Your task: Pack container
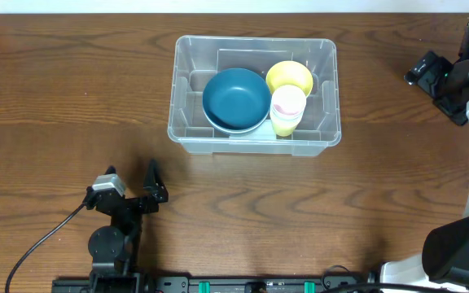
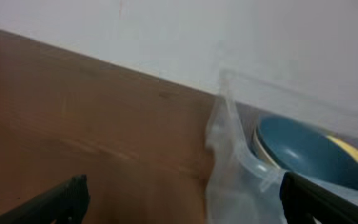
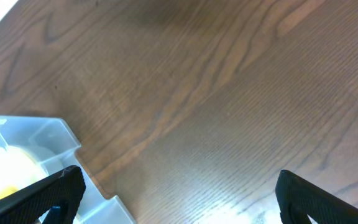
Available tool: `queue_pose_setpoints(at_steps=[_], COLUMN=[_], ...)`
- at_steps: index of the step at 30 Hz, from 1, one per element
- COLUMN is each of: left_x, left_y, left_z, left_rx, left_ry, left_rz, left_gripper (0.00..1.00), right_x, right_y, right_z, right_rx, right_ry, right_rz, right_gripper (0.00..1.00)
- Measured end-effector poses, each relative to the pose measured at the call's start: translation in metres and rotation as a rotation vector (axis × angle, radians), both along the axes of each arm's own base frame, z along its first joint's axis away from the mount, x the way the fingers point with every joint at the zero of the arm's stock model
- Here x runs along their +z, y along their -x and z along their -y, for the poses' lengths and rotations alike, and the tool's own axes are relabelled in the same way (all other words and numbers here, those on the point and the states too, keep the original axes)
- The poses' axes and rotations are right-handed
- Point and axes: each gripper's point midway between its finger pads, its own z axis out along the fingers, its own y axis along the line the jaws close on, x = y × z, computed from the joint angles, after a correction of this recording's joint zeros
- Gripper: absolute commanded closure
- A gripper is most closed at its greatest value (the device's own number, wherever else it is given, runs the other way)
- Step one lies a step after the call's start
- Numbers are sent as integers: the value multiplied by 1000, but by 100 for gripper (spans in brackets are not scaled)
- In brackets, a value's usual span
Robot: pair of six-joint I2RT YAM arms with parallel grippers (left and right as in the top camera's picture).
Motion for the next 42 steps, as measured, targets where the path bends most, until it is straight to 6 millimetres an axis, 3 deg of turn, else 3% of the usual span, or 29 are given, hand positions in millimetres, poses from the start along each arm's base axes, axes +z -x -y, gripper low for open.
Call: queue_pose_setpoints(at_steps=[32,38,42], left_x=[0,0,0], left_y=[0,0,0], left_z=[2,2,2], left_rx=[-13,-14,-14], left_ry=[0,0,0], left_rz=[-3,-3,-3], left_gripper=[2,2,2], right_x=[0,-1,8], right_y=[0,6,-4], right_z=[0,3,-12], right_rx=[-1,-7,51], right_ry=[2,71,209], right_rz=[-1,-40,-20], right_gripper=[1,1,1])
